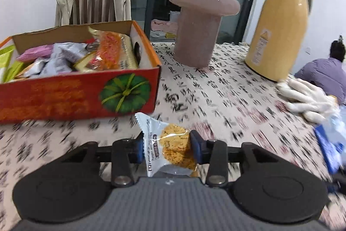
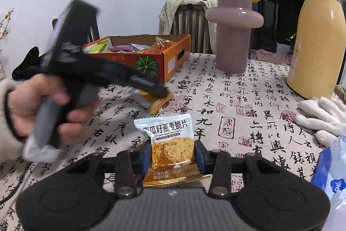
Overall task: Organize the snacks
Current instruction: 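Grasp an oat-crisp packet with the right tool while the left tool grasps another oat-crisp packet, then carry both oat-crisp packets into the cardboard box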
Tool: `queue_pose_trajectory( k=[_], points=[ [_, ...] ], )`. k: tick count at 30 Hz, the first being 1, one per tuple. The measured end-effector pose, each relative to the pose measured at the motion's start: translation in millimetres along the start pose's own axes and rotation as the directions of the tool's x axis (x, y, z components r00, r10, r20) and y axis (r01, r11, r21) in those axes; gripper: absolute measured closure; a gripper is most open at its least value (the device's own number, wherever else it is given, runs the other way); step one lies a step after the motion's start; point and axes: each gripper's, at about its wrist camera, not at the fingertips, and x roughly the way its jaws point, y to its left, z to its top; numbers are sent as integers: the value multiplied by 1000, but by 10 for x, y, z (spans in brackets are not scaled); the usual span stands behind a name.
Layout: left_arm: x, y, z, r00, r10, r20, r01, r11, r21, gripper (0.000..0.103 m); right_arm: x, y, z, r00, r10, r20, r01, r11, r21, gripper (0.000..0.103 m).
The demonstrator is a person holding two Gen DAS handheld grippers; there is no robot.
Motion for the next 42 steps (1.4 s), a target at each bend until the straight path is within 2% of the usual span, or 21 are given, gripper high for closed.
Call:
queue_pose_trajectory(
  k=[4,7,10,13,20,25,29,31,34,35,38,42],
  points=[
    [-714,181,-225,997,-61,42,60,998,23,61,-224,165,-13,1000,-5,28,5,1000,15,63],
    [-1297,369,-453,994,-78,71,75,996,49,61,-408,367,-74,999,-2,37,2,1000,19,63],
    [-1790,620,-653,994,-56,95,50,997,65,61,-555,643,-143,999,9,44,-11,1000,25,63],
    [-2185,931,-737,993,-33,115,29,999,32,61,-635,956,-186,998,19,56,-21,999,39,63],
    [-2825,1518,-816,980,5,198,2,999,-38,61,-703,1645,-99,995,37,90,-42,998,56,63],
    [-3043,1837,-796,976,19,216,-11,999,-38,61,-547,1959,127,993,37,108,-44,998,55,63],
    [-3032,2019,-686,977,36,211,-30,999,-33,61,-363,2097,321,989,74,129,-79,996,31,63],
    [-2985,2086,-601,979,31,201,-28,999,-19,61,-308,2086,350,985,72,160,-79,996,40,63],
    [-2933,2134,-500,973,34,229,-40,999,18,61,-284,2036,311,982,22,187,-43,993,107,63],
    [-2901,2139,-463,971,43,236,-48,999,12,61,-290,2009,293,982,12,191,-37,991,128,63],
    [-2771,2187,-322,973,11,231,-5,1000,-28,61,-333,1935,282,982,-11,186,-21,986,167,63],
    [-2592,2191,-185,976,23,217,-15,999,-38,61,-451,1833,409,981,-20,191,-11,987,163,63]
  ],
)
